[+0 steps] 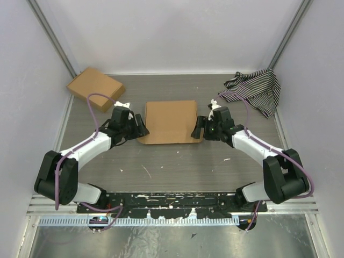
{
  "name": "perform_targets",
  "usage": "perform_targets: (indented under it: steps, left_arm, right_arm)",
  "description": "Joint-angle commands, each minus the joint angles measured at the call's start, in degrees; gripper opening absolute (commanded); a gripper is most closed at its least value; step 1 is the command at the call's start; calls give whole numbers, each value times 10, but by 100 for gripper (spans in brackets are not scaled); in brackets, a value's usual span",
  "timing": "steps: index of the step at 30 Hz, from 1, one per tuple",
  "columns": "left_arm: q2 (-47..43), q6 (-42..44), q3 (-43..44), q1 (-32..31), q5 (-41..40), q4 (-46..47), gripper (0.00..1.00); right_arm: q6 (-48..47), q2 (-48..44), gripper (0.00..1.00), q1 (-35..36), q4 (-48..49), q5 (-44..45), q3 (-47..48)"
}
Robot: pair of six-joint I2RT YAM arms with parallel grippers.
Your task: Fold the paper box
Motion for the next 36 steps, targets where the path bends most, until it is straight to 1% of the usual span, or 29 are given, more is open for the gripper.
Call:
perform_targets:
  steps: [1, 6, 16, 24, 30, 33, 36]
  left_arm:
    - [-9, -8, -7, -9, 4, 29, 68]
    - [13, 4, 7, -18, -2, 24, 67]
    - [21, 37, 8, -53, -59, -2, 68]
    - [28, 42, 10, -72, -55, -2, 67]
    - [15, 38, 7, -73, -47, -14, 61]
    - [2, 35, 10, -73, -42, -22, 56]
    - [-7, 33, 24, -73, -40, -49, 51]
  right_arm:
    - [-16, -4, 82, 9, 33, 30, 5]
    - [-16, 11, 82, 15, 43, 30, 5]
    - [-23, 22, 80, 26, 53, 22, 9]
    - [-31, 30, 76, 45, 47, 3, 19]
    - [-30, 23, 69, 51, 43, -6, 19]
    - [-31, 20, 64, 51, 32, -10, 28]
    - [-31, 18, 61, 51, 6, -13, 43]
